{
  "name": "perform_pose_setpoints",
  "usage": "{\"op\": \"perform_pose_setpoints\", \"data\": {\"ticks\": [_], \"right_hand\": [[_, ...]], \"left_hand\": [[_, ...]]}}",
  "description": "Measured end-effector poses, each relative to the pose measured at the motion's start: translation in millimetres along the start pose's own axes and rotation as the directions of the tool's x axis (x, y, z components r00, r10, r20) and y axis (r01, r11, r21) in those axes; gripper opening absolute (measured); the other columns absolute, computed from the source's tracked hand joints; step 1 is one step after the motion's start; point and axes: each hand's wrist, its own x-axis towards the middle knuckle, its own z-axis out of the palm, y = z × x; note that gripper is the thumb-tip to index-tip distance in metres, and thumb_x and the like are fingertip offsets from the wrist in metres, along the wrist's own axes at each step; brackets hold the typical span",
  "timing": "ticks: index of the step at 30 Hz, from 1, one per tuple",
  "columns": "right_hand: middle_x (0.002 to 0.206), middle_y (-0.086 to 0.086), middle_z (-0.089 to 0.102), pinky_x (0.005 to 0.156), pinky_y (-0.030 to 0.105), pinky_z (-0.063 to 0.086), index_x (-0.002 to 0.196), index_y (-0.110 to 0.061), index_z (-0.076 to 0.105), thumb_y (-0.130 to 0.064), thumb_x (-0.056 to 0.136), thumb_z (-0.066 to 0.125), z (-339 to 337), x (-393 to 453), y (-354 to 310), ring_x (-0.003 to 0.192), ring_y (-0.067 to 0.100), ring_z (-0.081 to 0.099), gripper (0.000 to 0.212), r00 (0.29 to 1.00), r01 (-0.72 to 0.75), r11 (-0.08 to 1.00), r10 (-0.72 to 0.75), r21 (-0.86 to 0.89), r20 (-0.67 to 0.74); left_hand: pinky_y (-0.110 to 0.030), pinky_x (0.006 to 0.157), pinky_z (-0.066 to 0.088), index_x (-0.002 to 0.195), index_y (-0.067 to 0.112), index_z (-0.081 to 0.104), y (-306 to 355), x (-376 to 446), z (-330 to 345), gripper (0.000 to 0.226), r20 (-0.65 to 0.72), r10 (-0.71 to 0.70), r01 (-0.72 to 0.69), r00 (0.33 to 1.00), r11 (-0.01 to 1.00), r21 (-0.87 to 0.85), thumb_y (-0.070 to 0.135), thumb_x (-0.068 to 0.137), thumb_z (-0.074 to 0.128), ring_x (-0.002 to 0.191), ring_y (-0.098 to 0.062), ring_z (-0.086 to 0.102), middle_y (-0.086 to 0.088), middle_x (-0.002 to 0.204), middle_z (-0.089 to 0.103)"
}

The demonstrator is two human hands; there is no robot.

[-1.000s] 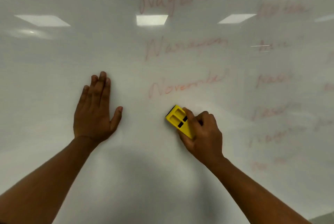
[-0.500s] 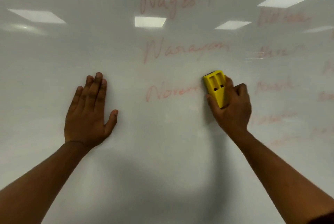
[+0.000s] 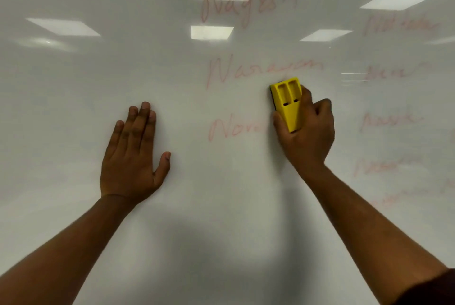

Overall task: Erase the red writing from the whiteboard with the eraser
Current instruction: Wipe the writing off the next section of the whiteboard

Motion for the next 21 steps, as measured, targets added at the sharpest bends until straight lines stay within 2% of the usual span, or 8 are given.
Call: {"op": "perform_pose_setpoints", "data": {"ticks": [1,3,6,7,12,14,18,21], "right_hand": [[0.102,0.010,0.046,0.068,0.036,0.043,0.148,-0.021,0.048,-0.057,0.085,0.068,4,-4,-11,0.090,0.031,0.052,0.075,0.999,-0.032,0.999,0.032,0.011,-0.024],[0.099,0.011,0.048,0.063,0.034,0.040,0.146,-0.016,0.051,-0.052,0.087,0.067,12,-26,-33,0.088,0.032,0.049,0.071,0.974,0.228,0.974,-0.228,0.020,-0.005],[0.092,0.011,0.052,0.055,0.036,0.043,0.143,-0.014,0.057,-0.046,0.089,0.068,13,-41,-38,0.078,0.030,0.049,0.064,0.698,0.707,0.704,-0.711,0.073,0.090],[0.091,0.010,0.053,0.053,0.037,0.043,0.142,-0.015,0.059,-0.048,0.088,0.069,13,-32,-36,0.078,0.029,0.049,0.064,0.683,0.721,0.689,-0.725,0.076,0.090],[0.096,0.007,0.047,0.058,0.028,0.036,0.145,-0.020,0.055,-0.053,0.085,0.069,17,0,-50,0.085,0.025,0.048,0.070,0.957,0.288,0.958,-0.288,0.005,-0.018],[0.096,0.008,0.048,0.058,0.029,0.037,0.144,-0.018,0.056,-0.051,0.084,0.068,21,-16,-69,0.085,0.027,0.049,0.069,0.937,0.349,0.936,-0.348,0.053,-0.013],[0.094,0.011,0.054,0.056,0.038,0.045,0.141,-0.014,0.061,-0.047,0.086,0.069,24,-37,-82,0.080,0.031,0.051,0.064,0.700,0.705,0.702,-0.712,0.100,0.064],[0.096,0.009,0.052,0.057,0.030,0.041,0.144,-0.019,0.058,-0.052,0.086,0.067,26,-12,-77,0.084,0.029,0.051,0.068,0.856,0.515,0.855,-0.516,0.053,0.008]], "left_hand": [[-0.042,0.135,0.008,0.169,0.005,0.016,0,0,0,0.082,0.001,0.001,-0.001,1.000,1.000,0.004,0.046,0.102,0.041,0.166,-0.027,0.009,-0.009,0.179,0.010],[-0.042,0.135,0.008,0.168,0.005,0.016,0,-1,-1,0.082,0.006,-0.002,0.002,1.000,1.000,0.009,0.046,0.102,0.041,0.166,-0.027,0.010,-0.010,0.179,0.011],[-0.042,0.135,0.008,0.168,0.005,0.017,0,-1,-2,0.081,0.000,0.006,-0.006,1.000,1.000,0.005,0.046,0.102,0.041,0.166,-0.027,0.011,-0.010,0.178,0.012],[-0.042,0.135,0.008,0.168,0.005,0.017,0,-1,-1,0.081,-0.002,0.010,-0.010,1.000,1.000,0.001,0.046,0.102,0.041,0.166,-0.027,0.011,-0.010,0.178,0.012],[-0.042,0.135,0.009,0.169,0.006,0.015,-3,-1,2,0.081,-0.011,0.017,-0.017,1.000,1.000,0.005,0.046,0.103,0.040,0.166,-0.027,0.010,-0.009,0.179,0.011],[-0.042,0.135,0.009,0.169,0.006,0.016,-2,-2,1,0.081,-0.009,0.017,-0.017,1.000,1.000,0.005,0.046,0.103,0.041,0.166,-0.027,0.011,-0.010,0.178,0.012],[-0.043,0.134,0.011,0.168,0.004,0.020,-3,-1,-1,0.080,-0.020,0.024,-0.024,1.000,1.000,0.002,0.044,0.102,0.044,0.165,-0.028,0.013,-0.011,0.178,0.016],[-0.042,0.135,0.009,0.168,0.005,0.017,-4,-2,1,0.080,-0.013,0.023,-0.023,1.000,1.000,0.005,0.046,0.103,0.040,0.166,-0.027,0.012,-0.010,0.178,0.013]]}}
